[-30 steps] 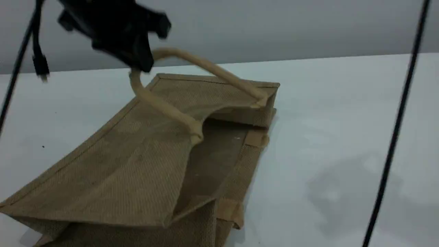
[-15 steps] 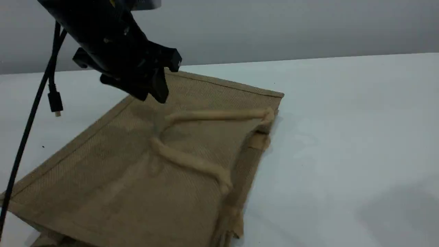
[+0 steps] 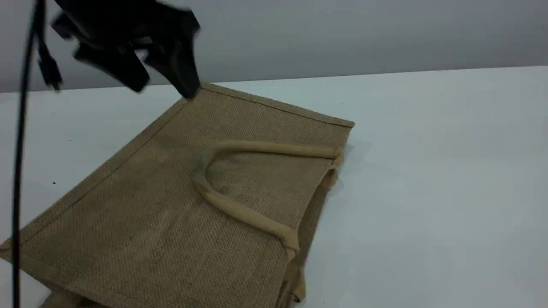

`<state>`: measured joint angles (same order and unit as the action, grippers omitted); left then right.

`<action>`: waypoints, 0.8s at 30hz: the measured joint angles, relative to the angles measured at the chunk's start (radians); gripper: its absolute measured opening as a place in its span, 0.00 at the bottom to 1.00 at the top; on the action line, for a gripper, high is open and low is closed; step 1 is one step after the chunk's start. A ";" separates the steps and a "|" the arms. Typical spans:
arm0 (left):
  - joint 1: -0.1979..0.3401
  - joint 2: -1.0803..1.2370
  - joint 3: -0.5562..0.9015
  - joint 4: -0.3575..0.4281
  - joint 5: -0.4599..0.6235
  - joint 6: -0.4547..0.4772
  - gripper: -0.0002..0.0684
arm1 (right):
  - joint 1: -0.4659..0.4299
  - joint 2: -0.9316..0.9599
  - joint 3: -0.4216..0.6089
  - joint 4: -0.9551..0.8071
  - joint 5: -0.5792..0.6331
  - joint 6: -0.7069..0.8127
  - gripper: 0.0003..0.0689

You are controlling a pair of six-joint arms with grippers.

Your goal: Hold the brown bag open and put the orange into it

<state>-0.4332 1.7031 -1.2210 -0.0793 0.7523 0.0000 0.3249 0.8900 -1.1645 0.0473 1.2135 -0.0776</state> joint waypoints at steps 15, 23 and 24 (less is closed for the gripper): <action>0.000 -0.417 0.005 -0.167 0.312 0.100 0.83 | 0.000 -0.463 0.354 0.063 -0.129 0.006 0.71; 0.000 -0.646 0.096 -0.190 0.367 0.101 0.83 | 0.000 -0.723 0.600 0.079 -0.160 0.007 0.71; 0.000 -0.672 0.111 -0.190 0.369 0.100 0.83 | 0.000 -0.746 0.618 0.079 -0.160 0.007 0.71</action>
<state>-0.4332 1.0307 -1.1098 -0.2693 1.1216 0.0996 0.3249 0.1441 -0.5463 0.1265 1.0535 -0.0704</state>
